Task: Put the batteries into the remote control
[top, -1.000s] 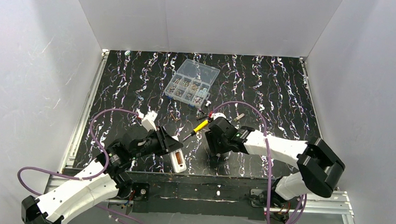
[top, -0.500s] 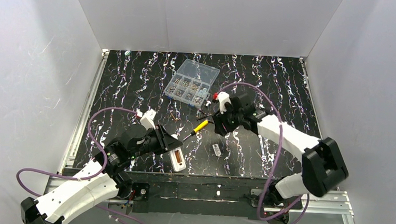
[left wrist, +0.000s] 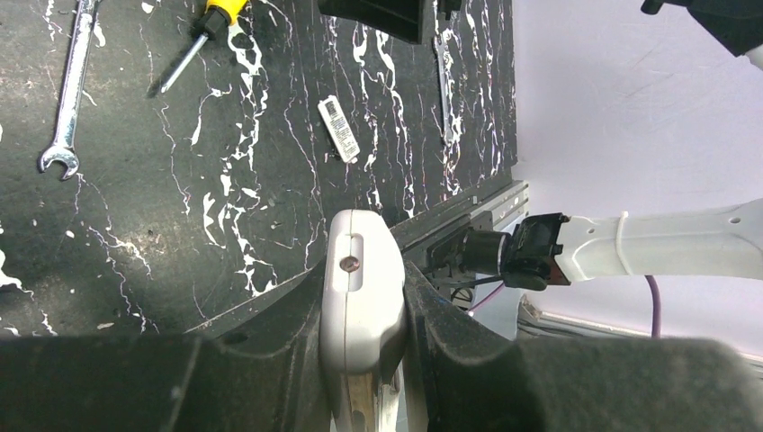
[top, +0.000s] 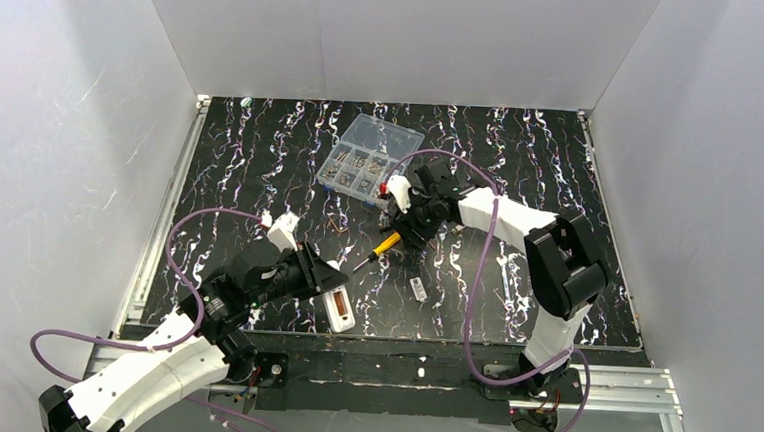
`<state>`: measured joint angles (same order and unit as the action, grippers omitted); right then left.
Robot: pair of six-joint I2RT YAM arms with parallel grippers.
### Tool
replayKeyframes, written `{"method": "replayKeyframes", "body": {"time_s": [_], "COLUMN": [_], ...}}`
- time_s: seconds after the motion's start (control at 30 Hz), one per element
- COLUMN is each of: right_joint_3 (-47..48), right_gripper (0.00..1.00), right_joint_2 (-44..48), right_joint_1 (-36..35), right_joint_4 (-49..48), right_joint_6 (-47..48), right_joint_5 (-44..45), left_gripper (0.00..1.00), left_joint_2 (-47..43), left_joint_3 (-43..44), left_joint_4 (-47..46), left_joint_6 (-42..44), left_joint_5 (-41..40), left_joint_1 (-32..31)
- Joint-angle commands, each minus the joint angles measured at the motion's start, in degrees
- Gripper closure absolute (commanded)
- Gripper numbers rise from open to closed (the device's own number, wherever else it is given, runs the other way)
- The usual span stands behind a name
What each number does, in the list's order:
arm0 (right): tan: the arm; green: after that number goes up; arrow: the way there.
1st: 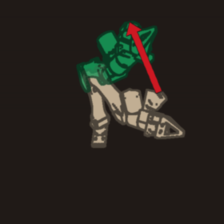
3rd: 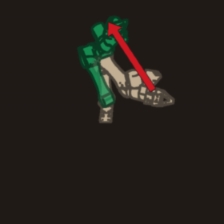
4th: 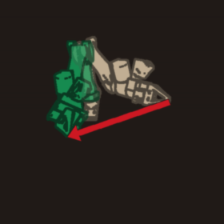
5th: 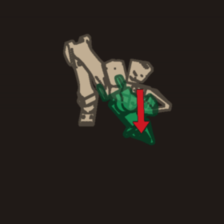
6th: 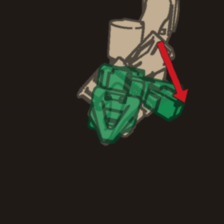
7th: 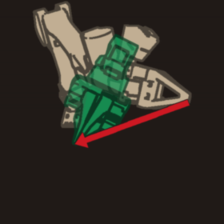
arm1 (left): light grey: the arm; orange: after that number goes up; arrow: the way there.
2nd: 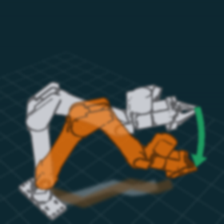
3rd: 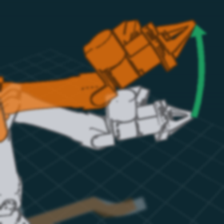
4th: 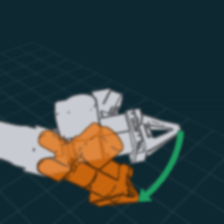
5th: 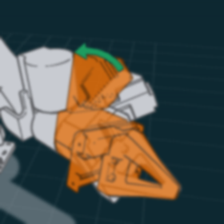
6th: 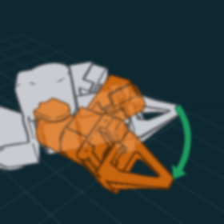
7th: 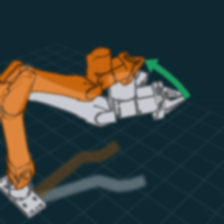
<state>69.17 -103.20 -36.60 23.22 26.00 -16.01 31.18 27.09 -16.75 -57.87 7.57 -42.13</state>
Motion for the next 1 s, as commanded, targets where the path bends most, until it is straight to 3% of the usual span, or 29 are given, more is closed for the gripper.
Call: {"method": "replayKeyframes", "body": {"time_s": [0.0, 0.83, 0.97], "right_joint_3": [4.0, 13.7, 13.8], "right_gripper": [0.36, 0.49, 0.59], "right_joint_2": [-2.0, -13.5, -13.8], "right_joint_1": [-0.1, -2.5, -2.9], "right_joint_4": [0.7, 8.1, 8.5], "right_joint_6": [2.6, -0.8, -1.3], "right_joint_5": [1.3, 9.4, 10.1], "left_gripper": [1.0, 1.0, 1.0], "left_joint_2": [-0.2, 0.0, -0.2], "left_joint_3": [2.7, 2.6, 2.5], "left_joint_4": [1.0, 1.7, 1.8], "left_joint_6": [1.8, 1.7, 1.6], "left_joint_5": [1.1, 3.5, 3.8], "left_joint_1": [0.6, 3.2, 3.6]}}
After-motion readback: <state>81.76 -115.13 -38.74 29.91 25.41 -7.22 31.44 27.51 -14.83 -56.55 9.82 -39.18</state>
